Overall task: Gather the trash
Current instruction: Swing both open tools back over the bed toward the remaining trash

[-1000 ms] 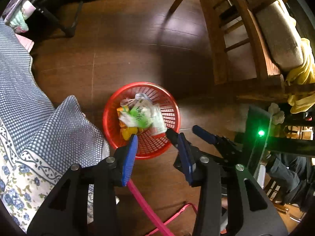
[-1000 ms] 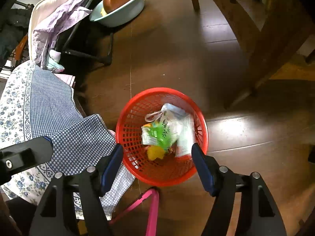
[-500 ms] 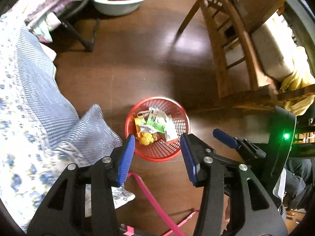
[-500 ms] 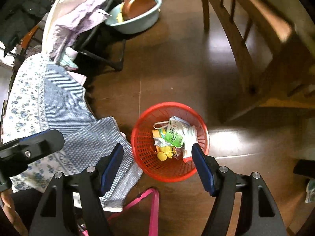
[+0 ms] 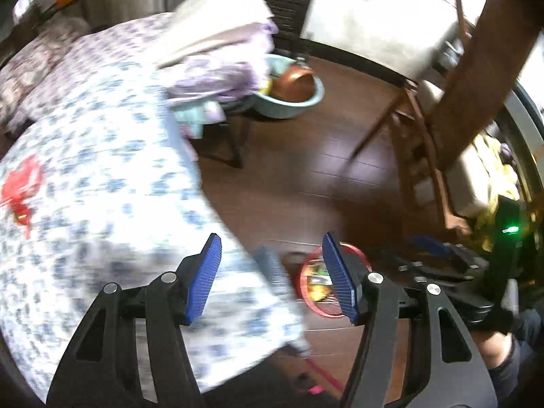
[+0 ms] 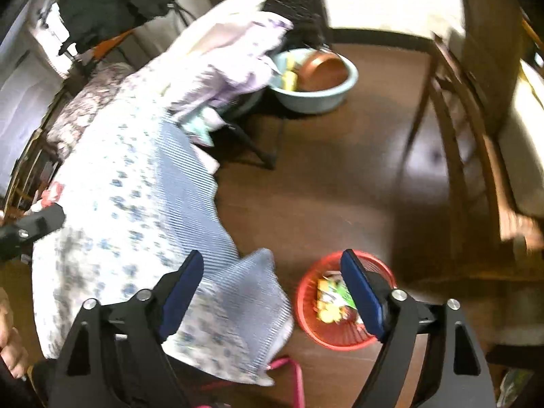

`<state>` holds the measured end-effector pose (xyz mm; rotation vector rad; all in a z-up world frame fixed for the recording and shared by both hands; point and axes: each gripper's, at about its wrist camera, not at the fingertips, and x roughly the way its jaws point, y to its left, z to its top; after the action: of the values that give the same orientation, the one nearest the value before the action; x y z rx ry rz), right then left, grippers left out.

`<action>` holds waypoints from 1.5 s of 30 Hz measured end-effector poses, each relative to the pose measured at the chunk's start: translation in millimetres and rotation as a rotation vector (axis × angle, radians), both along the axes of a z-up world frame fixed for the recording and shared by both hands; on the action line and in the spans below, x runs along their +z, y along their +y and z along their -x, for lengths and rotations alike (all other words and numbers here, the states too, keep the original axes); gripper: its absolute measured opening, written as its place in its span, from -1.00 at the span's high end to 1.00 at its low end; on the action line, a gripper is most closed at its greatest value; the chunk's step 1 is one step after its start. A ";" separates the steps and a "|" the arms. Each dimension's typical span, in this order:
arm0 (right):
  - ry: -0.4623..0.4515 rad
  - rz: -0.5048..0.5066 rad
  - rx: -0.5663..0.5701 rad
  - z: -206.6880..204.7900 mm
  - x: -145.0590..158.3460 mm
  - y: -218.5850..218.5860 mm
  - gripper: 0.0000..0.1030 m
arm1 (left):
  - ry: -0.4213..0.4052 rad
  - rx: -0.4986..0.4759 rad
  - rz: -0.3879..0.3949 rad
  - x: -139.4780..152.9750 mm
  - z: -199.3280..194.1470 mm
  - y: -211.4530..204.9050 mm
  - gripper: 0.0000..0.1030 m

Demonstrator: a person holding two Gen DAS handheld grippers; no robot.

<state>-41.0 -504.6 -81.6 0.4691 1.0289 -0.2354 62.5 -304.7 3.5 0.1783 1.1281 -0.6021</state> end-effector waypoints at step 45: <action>-0.031 0.113 0.681 -256.7 25.8 394.0 -0.75 | 0.005 0.686 -0.022 -20.7 -121.2 394.0 -0.35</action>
<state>215.7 -110.6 -55.8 0.0037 1.0820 0.3198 183.7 89.2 -17.2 -0.1916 1.1148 0.0212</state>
